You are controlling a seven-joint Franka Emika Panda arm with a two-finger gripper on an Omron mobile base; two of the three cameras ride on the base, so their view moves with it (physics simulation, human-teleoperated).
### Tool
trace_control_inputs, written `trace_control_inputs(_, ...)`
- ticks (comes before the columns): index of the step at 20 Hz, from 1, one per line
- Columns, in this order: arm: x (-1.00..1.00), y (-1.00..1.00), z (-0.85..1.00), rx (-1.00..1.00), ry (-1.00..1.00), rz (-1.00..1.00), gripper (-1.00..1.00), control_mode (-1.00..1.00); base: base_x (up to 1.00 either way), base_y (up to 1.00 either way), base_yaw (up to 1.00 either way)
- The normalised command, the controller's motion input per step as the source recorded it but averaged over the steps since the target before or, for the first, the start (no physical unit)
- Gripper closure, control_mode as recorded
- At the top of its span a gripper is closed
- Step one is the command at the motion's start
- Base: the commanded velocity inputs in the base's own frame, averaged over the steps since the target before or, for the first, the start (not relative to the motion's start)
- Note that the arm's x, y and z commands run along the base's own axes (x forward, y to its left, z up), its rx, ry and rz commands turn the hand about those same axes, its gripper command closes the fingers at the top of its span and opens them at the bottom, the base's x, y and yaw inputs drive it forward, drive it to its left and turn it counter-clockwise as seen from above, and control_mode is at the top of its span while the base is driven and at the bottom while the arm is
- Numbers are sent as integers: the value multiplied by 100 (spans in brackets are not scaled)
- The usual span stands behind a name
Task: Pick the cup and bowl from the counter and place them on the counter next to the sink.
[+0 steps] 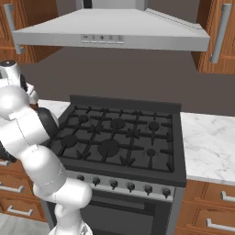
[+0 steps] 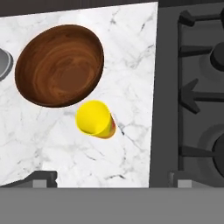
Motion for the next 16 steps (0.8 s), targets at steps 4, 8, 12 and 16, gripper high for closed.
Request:
trace_control_inputs(4, 39, 23, -7, 0, 0, 0, -100, -100, 0, 0, 0)
trace_control_inputs(8, 36, 8, -5, 0, 2, 0, -100, -100, 0, 0, 0)
trace_control_inputs(12, 24, 0, -6, -4, 7, 0, -100, -100, 0, 0, 0)
trace_control_inputs(16, 1, 0, -3, -3, 11, 0, -100, -100, 0, 0, 0)
